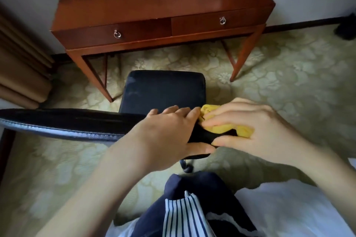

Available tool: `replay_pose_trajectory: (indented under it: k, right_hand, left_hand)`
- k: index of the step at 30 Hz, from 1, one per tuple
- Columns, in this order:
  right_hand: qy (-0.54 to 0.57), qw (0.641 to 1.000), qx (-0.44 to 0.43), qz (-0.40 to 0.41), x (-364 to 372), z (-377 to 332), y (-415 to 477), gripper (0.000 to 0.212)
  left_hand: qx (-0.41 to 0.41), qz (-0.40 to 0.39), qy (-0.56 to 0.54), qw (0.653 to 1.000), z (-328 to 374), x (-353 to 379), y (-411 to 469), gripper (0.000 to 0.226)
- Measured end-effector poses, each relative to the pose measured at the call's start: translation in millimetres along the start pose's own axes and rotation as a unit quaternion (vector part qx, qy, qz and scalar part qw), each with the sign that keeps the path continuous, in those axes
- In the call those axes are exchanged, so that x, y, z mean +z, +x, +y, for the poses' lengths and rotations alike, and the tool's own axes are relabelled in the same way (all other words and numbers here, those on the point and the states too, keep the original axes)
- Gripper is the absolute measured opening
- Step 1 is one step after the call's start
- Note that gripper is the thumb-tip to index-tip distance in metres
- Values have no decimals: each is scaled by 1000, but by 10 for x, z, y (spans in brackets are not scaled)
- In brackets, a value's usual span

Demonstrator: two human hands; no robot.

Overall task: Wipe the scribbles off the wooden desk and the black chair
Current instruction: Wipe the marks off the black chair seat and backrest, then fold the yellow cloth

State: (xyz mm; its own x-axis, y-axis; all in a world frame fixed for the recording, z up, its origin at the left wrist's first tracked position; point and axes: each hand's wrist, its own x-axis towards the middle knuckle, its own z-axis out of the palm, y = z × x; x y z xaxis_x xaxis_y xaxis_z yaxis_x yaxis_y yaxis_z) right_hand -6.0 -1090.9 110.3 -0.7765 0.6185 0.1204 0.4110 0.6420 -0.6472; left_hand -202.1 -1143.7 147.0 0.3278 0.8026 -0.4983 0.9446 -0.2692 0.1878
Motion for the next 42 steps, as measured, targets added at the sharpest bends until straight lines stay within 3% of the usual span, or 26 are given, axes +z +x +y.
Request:
replay_pose_trajectory:
  k: [5,10,12,16,19,23,26,30,33,35,38,42]
  right_hand:
    - [31,997,10,-67,-115,179,120,28]
    - [138,984,-5,-113,-324,400,182,26]
    - [207,970,1,-128,-448,517,173,25]
    - [202,968,-7,-152,-650,864,171,27]
    - [210,967,-21,-143,-837,1143,191,26]
    - [251,961,-15,-119,-1203,1480,219,25]
    - [291,955,1,-63,-1535,1714,215,29]
    - [277,959,35,51,-2087,2132,179,26]
    - [263,945,87,176,-2616,2501,11,16]
    - [245,939,99,218,-2949,2695,-100,13]
    - [188,942,126,249,-3518,3061,-310,18]
    - [114,951,177,226,-4144,3486,-494,22]
  left_hand:
    - [-13,-16,-19,1000,64,-25,59,79]
    - [-40,-30,-74,996,97,-57,228,73]
    - [-70,-33,-105,991,115,-49,349,75]
    - [-139,-20,-177,974,258,-90,565,78]
    - [-184,4,-226,957,482,-261,702,77]
    - [-183,51,-285,940,871,-739,1107,87]
    - [-165,124,-276,939,1060,-1040,1622,72]
    - [-66,199,-266,941,1327,-1489,2352,52]
    - [21,259,-270,927,1596,-1864,2918,28]
    - [66,312,-289,902,1724,-2102,3241,6]
    - [112,328,-335,876,2008,-2476,3840,14]
    - [159,303,-412,845,2419,-2846,4572,24]
